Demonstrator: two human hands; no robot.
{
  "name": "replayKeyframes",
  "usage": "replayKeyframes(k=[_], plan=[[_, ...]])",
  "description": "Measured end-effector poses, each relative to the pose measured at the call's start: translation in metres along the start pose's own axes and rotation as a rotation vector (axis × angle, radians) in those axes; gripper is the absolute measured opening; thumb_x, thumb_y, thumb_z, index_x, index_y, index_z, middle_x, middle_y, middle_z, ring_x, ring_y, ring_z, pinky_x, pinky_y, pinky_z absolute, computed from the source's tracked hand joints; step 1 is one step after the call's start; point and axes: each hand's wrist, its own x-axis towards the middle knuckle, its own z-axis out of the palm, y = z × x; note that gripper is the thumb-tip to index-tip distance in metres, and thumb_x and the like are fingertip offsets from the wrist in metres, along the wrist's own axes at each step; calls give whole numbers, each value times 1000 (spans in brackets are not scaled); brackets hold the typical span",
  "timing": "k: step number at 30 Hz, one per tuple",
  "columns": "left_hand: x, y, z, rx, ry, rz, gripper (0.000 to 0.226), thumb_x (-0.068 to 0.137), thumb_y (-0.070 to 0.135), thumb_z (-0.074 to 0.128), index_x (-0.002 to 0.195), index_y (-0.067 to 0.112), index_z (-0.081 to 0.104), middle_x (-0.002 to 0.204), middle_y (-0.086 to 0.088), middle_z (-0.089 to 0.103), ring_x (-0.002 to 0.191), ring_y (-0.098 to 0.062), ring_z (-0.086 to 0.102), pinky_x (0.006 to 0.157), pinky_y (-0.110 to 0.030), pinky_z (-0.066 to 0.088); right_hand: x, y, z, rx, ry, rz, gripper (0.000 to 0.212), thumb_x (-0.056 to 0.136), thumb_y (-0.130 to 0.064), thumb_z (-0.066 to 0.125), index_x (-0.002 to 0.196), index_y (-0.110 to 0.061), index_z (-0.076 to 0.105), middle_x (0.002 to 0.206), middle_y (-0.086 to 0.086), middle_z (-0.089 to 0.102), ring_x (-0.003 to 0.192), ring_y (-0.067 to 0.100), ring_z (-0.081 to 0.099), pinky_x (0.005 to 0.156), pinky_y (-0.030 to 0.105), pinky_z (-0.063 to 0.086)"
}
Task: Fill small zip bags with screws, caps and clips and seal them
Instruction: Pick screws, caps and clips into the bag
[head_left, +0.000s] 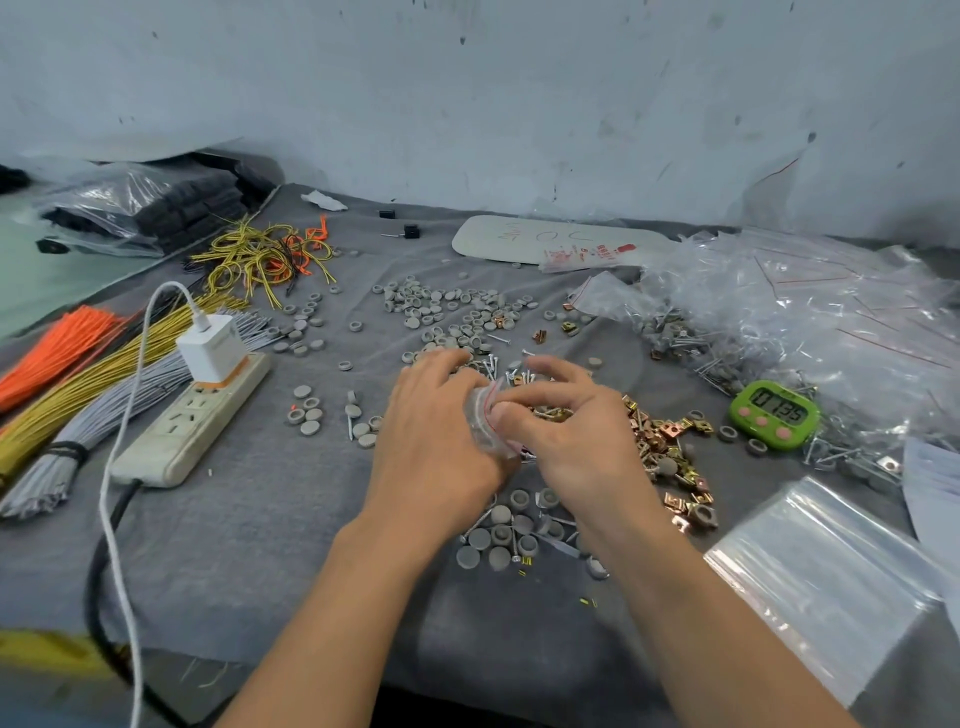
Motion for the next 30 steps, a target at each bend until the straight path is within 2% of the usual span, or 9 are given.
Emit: replayKeyframes(k=[3,7,10,12,13,16,18,24,30], plan=[[-2,1,0,-92,56,-6,33,69,28,75,100,19,69,135,0,58,131,-15,44,105,-17,26,-1,0,4,-86,-134,40,40,80,-10,83,62,-45,77,151,-6,53,139,4,46,116,41,38],[-1,0,-2,-80,68,-9,36,67,35,74,99,19,68,133,0,59,130,-14,45,111,-28,33,-3,-5,-1,-9,-163,79,35,85,-9,71,74,-40,83,151,-4,54,141,-7,38,114,27,36],[1,-3,-4,-40,83,-29,42,64,32,87,99,17,69,129,-2,61,130,-18,49,112,-41,39,3,-2,-15,-16,11,68,26,87,-13,72,84,-35,84,128,-14,69,115,-14,58,102,17,45],[1,-3,-5,-31,91,-44,42,64,32,87,99,18,69,130,-1,60,130,-19,50,112,-42,40,6,3,-26,-332,61,35,22,89,-21,72,102,-36,81,122,-13,71,87,-13,65,81,8,49],[1,-3,-6,-29,92,-48,42,64,33,87,99,18,68,131,0,59,131,-19,49,112,-41,39,7,8,-29,-528,34,32,28,91,-23,71,115,-36,77,128,-7,70,89,-7,67,82,11,51],[1,-4,-6,-20,76,-49,43,66,34,86,102,19,69,133,2,58,132,-16,47,114,-42,38,8,19,-27,-946,-144,55,49,95,-27,66,143,-36,56,149,5,54,138,25,46,115,38,38],[1,-4,-7,-20,73,-53,43,65,33,86,102,19,68,133,2,58,132,-16,47,113,-41,38,8,19,-24,-1019,-173,27,45,96,-28,64,140,-36,58,144,0,59,137,26,44,114,41,32],[1,-5,-7,-10,79,-63,42,64,34,85,100,20,68,132,4,58,131,-16,47,112,-39,39,9,13,-20,-1096,-10,13,12,94,-31,66,102,-38,73,109,-3,73,111,22,59,106,38,35],[1,-8,-7,4,65,-65,46,62,39,83,102,21,68,134,3,57,132,-17,48,113,-42,39,7,10,-18,-1040,64,-1,9,96,-35,66,96,-36,76,104,-4,73,101,24,58,102,38,41]])
